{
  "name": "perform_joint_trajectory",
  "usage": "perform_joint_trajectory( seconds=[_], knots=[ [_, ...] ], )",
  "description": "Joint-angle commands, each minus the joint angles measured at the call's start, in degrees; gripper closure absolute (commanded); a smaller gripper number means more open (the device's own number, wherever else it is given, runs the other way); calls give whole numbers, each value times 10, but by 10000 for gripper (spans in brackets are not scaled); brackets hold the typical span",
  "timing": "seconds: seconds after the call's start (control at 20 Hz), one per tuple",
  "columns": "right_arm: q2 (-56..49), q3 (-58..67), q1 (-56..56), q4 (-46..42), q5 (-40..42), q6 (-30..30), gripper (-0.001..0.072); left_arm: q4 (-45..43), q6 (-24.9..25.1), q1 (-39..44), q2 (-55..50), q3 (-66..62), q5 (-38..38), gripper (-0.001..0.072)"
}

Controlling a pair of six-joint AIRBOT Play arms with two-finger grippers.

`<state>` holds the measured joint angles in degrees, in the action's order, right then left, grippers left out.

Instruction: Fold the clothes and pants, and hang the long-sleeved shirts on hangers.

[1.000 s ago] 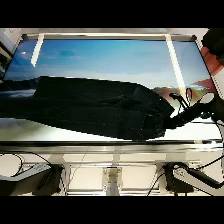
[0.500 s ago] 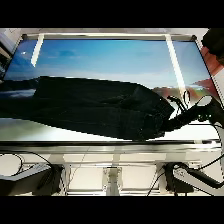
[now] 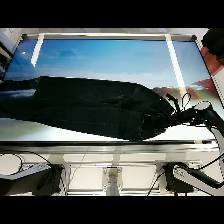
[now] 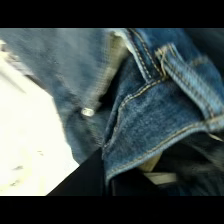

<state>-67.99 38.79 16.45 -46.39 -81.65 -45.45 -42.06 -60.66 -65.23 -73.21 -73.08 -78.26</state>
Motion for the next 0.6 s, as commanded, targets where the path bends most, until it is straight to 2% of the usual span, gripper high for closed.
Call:
perform_joint_trajectory(
  seconds=[0.0,0.15,0.25,0.35,0.55],
  knots=[
    [2,13,0,41,-69,2,694,0,0,8,-2,0,0,688],
    [38,62,0,17,-108,0,695,0,2,34,-2,0,-5,688],
    [87,104,0,-14,-102,-1,696,0,42,53,-2,0,-16,687],
    [146,149,0,-79,-68,-12,696,1,68,63,-2,0,-26,687],
    [244,226,0,-217,22,-63,697,3,68,62,-2,0,-26,687]
  ],
)
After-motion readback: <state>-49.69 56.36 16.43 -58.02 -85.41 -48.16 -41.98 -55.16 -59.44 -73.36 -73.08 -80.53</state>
